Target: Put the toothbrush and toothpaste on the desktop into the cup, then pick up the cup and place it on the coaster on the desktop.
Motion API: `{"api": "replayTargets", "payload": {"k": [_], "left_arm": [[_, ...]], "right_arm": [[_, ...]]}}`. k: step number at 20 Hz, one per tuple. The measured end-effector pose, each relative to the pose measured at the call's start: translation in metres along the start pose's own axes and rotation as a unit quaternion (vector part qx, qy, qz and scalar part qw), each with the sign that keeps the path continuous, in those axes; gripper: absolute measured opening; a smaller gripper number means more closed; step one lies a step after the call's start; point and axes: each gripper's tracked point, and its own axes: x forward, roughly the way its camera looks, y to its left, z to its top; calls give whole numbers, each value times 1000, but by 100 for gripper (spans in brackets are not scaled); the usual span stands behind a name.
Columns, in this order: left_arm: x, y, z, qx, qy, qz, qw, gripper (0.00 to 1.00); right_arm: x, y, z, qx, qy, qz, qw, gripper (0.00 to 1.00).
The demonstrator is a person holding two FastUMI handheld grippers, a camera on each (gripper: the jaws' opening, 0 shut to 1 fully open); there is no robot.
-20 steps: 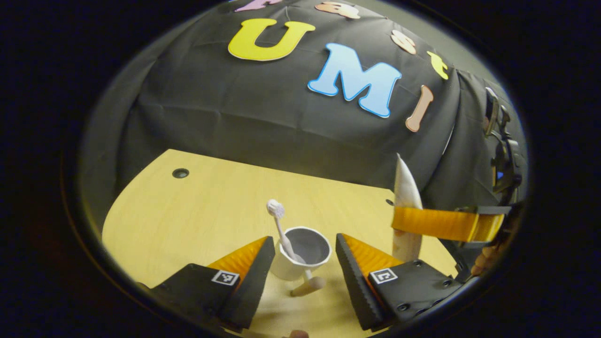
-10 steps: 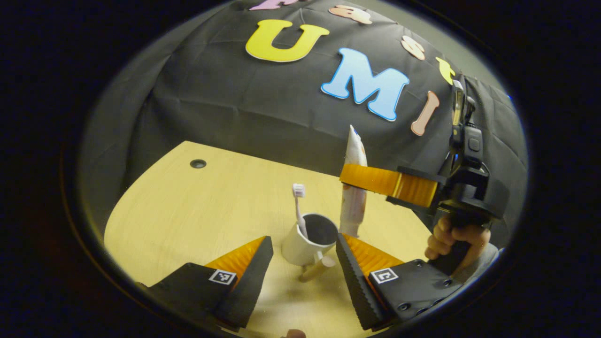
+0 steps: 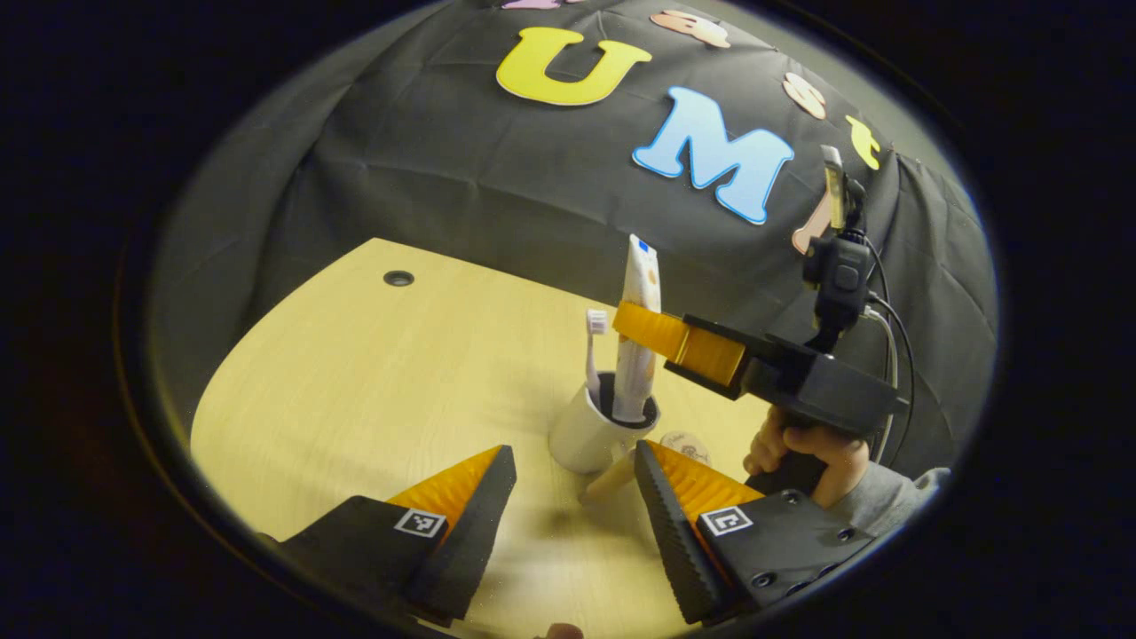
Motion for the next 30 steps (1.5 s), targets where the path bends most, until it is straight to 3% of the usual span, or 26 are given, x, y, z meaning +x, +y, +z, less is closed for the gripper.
{"api": "replayTargets", "payload": {"k": [4,5,6,8,11,12,15,17,19,22,23,24,25,26,30], "left_arm": [[2,-1,-3,4,7,-4,1000,89],[3,-1,-3,6,8,-4,1000,89],[4,-1,-3,7,8,-5,1000,89],[5,-2,-2,7,9,-7,1000,89],[8,-3,-4,9,12,-10,1000,89],[9,-4,-5,9,13,-10,1000,89],[10,-4,-5,11,16,-12,1000,89],[12,-5,-6,11,18,-12,1000,89],[13,-6,-7,14,20,-12,1000,84],[18,-10,-7,18,24,-11,999,93],[20,-13,-7,17,25,-14,999,89],[21,-16,-8,18,29,-15,999,93],[23,-18,-10,20,31,-14,999,84],[25,-22,-11,22,34,-14,999,84],[30,-37,-16,22,53,-16,998,93]], "right_arm": [[2,-2,-10,-2,15,-1,1000,24],[-1,-2,-11,-1,18,-1,1000,31],[1,-2,-14,-1,21,-1,1000,25],[-4,-2,-17,-2,28,-2,1000,28],[-10,0,-22,-5,40,-2,999,40],[-9,-1,-23,-5,40,-3,999,53],[-11,-2,-22,1,43,-5,999,59],[-14,-3,-19,3,42,-10,999,74],[-21,-8,-11,4,33,-18,999,75],[-33,-15,8,12,12,-26,1000,76],[-41,-18,15,13,5,-31,999,76],[-49,-22,20,13,-2,-38,999,76],[-58,-28,26,12,-10,-46,999,75],[-65,-33,32,12,-17,-54,998,76],[-97,-56,47,16,-33,-88,995,76]]}}
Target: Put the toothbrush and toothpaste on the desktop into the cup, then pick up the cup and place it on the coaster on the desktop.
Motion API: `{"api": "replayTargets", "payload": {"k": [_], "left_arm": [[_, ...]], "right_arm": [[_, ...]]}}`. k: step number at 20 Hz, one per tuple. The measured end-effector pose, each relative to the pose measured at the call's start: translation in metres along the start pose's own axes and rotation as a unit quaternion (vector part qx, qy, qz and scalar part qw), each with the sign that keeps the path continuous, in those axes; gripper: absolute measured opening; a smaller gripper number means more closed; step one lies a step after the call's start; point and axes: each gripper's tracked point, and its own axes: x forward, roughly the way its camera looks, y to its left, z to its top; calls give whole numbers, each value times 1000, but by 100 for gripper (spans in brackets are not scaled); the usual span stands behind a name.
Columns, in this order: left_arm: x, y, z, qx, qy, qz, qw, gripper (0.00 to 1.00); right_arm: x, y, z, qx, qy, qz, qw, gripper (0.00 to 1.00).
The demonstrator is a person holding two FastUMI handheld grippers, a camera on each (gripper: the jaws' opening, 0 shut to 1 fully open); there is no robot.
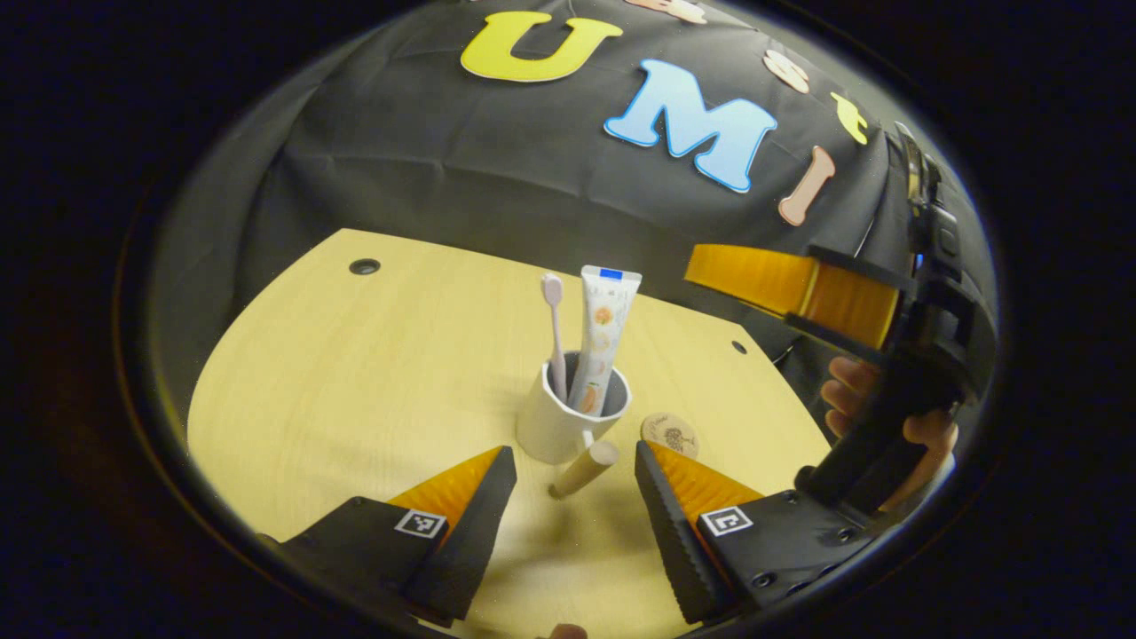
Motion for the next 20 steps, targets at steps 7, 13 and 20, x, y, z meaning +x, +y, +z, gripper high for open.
{"api": "replayTargets", "payload": {"k": [7,13,20], "left_arm": [[19,-13,-13,2,54,12,998,91],[40,-16,-20,7,98,30,995,93],[65,-12,-31,4,160,60,985,93]], "right_arm": [[-37,-40,0,6,10,-40,999,76],[-56,-59,-13,17,31,-48,998,76],[-65,-91,-25,28,51,-67,996,76]]}}
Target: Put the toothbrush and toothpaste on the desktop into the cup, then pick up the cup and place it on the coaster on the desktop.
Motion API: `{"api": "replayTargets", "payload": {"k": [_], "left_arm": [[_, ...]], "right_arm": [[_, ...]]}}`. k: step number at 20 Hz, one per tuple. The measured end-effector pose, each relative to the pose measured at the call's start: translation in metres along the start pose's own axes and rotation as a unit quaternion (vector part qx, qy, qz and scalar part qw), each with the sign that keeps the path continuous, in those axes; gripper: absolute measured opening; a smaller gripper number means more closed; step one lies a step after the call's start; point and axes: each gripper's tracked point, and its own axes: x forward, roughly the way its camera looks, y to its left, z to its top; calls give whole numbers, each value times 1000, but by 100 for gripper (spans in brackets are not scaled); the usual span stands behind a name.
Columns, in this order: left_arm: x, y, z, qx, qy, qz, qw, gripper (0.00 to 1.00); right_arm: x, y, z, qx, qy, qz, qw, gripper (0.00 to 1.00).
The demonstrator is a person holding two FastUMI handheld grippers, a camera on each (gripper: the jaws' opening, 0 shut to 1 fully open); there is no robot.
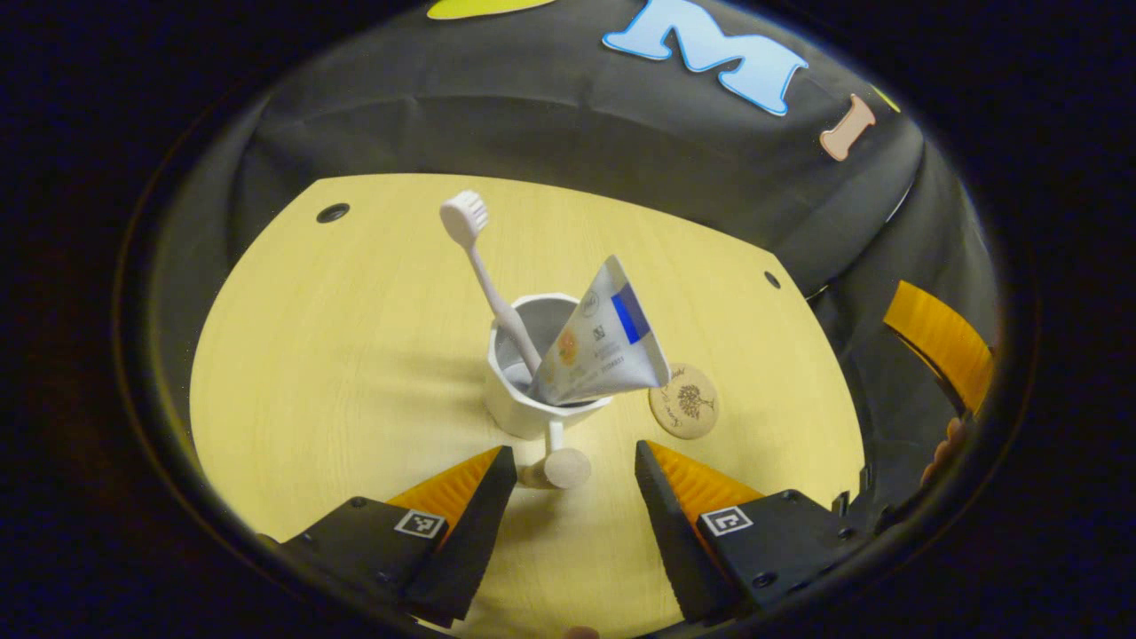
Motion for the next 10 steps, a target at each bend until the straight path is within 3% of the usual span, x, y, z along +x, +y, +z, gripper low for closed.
{"api": "replayTargets", "payload": {"k": [2,3,4,10], "left_arm": [[7,2,-3,5,19,12,1000,89],[10,1,-2,6,29,16,999,93],[12,2,-2,8,40,20,999,89],[31,4,-7,36,97,42,994,92]], "right_arm": [[0,-11,-2,-3,3,-9,1000,76],[0,-15,-2,1,4,-9,1000,75],[1,-18,-4,4,7,-10,1000,76],[6,-41,-14,21,22,-21,999,76]]}}
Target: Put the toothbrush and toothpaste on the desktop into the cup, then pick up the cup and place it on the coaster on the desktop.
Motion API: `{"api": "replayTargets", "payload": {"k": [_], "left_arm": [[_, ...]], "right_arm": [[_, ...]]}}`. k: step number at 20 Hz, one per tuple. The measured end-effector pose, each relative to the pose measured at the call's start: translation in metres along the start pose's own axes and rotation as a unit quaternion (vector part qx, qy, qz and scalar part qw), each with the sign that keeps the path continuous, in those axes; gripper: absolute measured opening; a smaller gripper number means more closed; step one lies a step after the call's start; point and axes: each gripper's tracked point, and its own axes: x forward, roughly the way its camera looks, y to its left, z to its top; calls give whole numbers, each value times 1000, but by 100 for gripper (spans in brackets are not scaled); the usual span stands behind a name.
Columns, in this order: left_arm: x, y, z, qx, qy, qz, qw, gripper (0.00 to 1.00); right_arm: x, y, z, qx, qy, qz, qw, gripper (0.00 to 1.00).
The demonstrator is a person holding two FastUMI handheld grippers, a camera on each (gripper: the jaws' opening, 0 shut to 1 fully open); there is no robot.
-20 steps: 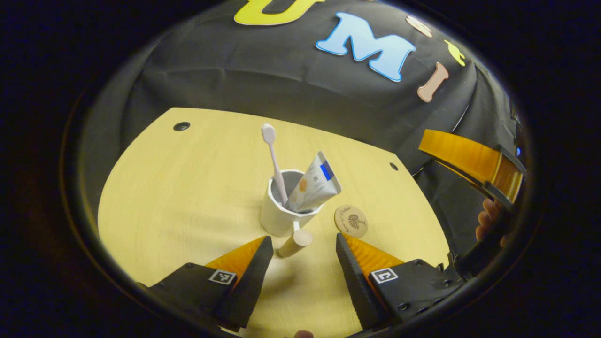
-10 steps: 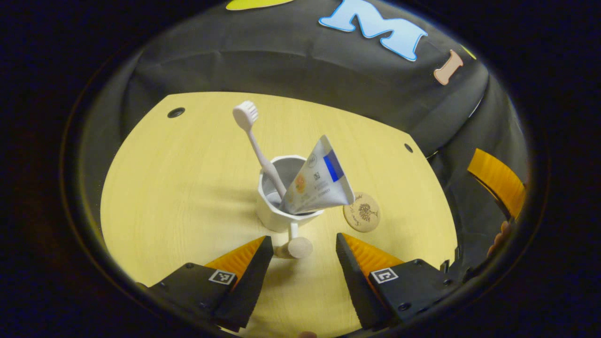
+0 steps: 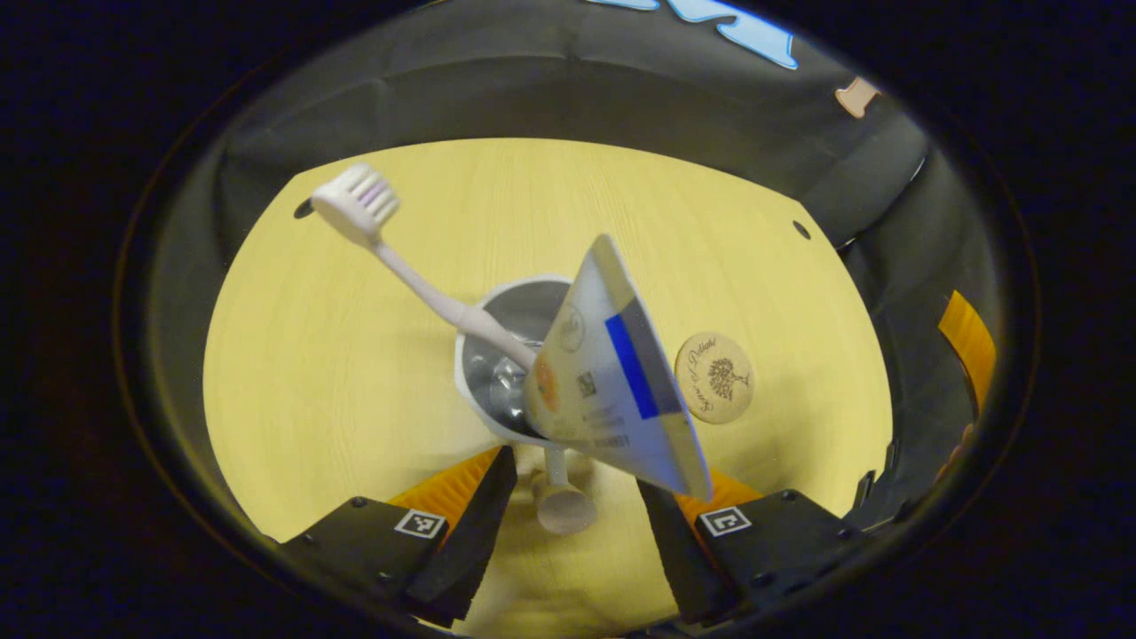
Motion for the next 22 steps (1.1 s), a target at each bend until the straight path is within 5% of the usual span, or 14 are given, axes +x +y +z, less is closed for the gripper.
{"api": "replayTargets", "payload": {"k": [10,16,22], "left_arm": [[18,17,1,-7,28,41,999,67],[13,20,0,-2,33,62,998,34],[16,14,1,7,20,65,998,30]], "right_arm": [[-3,-26,-13,23,20,-15,999,76],[-6,-30,-20,28,31,-11,999,76],[-12,-32,-20,25,31,-9,999,76]]}}
